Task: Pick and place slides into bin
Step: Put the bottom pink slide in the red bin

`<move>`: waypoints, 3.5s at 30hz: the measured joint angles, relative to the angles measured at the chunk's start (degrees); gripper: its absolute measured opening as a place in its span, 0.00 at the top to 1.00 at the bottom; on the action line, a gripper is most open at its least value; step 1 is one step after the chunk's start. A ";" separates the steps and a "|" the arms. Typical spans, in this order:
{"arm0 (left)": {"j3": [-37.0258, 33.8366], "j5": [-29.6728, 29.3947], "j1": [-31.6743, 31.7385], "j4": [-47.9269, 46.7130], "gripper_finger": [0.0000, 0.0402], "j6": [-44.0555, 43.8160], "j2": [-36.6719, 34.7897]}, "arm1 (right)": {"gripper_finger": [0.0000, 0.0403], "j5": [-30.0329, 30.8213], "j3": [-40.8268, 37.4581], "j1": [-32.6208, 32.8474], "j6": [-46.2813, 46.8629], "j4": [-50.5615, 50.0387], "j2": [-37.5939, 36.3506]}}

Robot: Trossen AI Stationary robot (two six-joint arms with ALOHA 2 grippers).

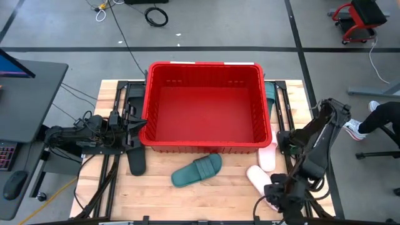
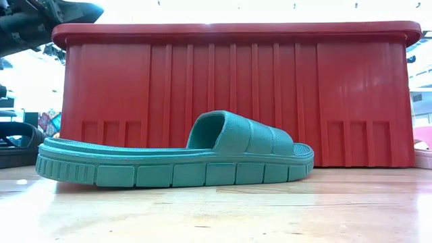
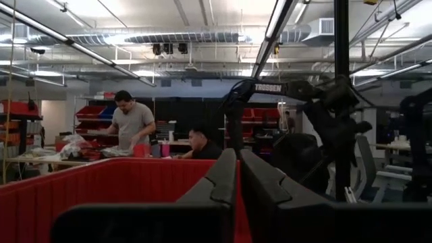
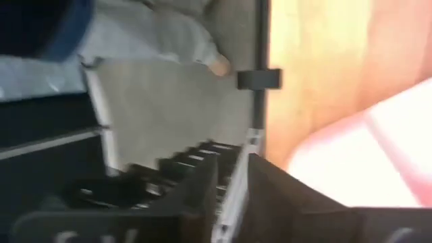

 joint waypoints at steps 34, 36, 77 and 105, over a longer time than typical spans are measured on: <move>0.01 -0.04 0.00 -0.76 0.97 -2.75 0.02 | 0.52 -22.98 -36.06 -11.48 -26.26 21.83 -2.23; 0.00 -0.04 0.00 -0.76 0.96 -2.70 0.02 | 0.56 -23.66 -36.28 -11.26 -27.84 22.82 -2.23; 0.19 0.01 0.00 -0.03 0.95 -4.58 0.00 | 0.98 -14.56 12.59 -28.31 -23.88 -1.85 -2.15; 23.11 -8.29 0.66 -7.91 0.96 -1.15 19.73 | 0.98 -12.60 20.73 -85.40 -82.89 -28.97 15.88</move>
